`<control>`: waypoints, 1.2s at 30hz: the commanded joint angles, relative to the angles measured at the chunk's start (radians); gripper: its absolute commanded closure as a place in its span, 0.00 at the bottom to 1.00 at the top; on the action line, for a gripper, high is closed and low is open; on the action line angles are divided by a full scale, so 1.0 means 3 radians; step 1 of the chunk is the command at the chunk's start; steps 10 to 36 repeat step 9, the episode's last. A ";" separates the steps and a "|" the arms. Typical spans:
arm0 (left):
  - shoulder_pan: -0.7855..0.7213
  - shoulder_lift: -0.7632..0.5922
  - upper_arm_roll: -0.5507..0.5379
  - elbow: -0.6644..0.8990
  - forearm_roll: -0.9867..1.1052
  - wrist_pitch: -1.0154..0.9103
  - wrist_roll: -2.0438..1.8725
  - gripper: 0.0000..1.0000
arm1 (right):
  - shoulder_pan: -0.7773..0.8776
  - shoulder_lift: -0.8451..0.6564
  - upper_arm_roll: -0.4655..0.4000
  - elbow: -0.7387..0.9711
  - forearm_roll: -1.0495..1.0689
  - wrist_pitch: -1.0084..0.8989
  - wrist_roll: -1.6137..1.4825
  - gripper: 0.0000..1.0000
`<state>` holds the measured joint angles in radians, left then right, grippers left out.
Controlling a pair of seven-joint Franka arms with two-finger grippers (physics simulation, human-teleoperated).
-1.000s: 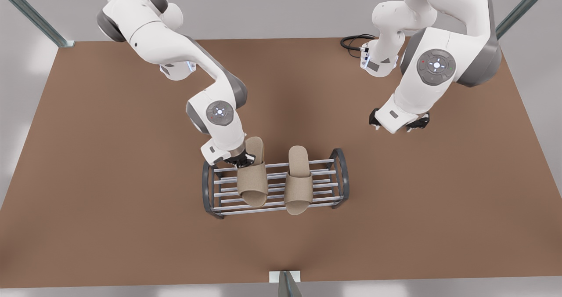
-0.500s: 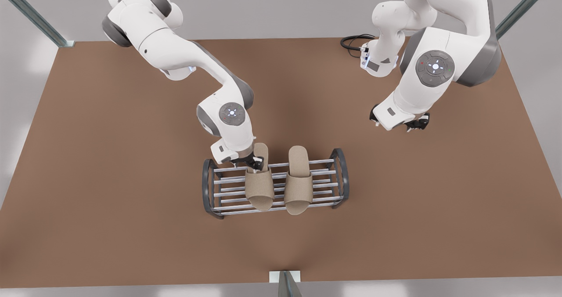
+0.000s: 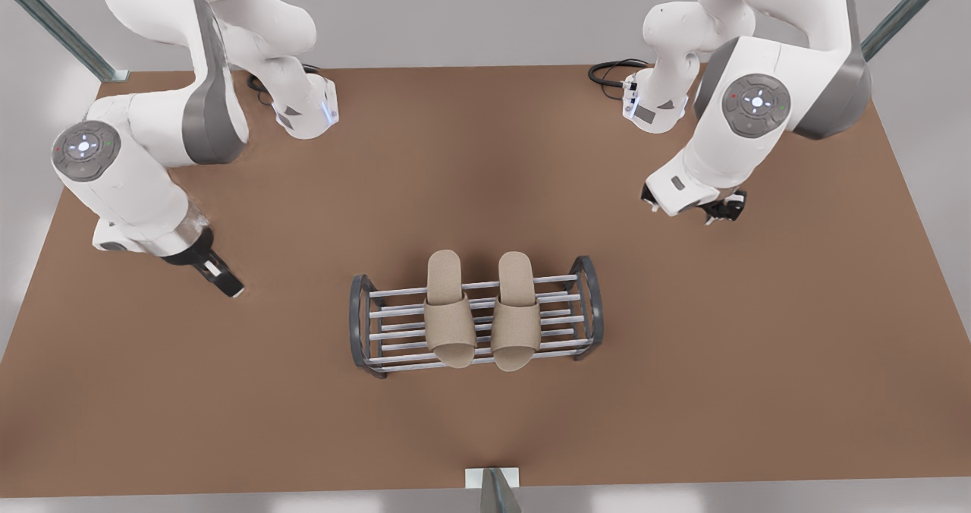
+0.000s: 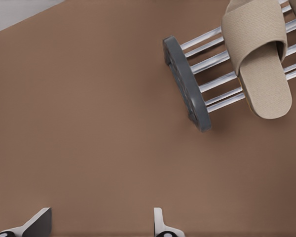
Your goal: Place the right shoe on the shoe rack with the right arm, and place the left shoe on the shoe rack with the left arm
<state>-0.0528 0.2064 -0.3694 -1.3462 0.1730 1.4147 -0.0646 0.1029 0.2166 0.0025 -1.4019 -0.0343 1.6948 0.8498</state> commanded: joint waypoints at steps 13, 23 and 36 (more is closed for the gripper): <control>0.0002 -0.0008 0.0009 -0.0002 0.0006 -0.0011 0.0139 0.00 | -0.0082 0.0398 -0.0064 0.0460 0.0145 -0.0833 -0.2613 0.00; 0.0002 -0.0008 0.0009 -0.0002 0.0006 -0.0011 0.0139 0.00 | -0.0082 0.0398 -0.0064 0.0460 0.0145 -0.0833 -0.2613 0.00; 0.0002 -0.0008 0.0009 -0.0002 0.0006 -0.0011 0.0139 0.00 | -0.0082 0.0398 -0.0064 0.0460 0.0145 -0.0833 -0.2613 0.00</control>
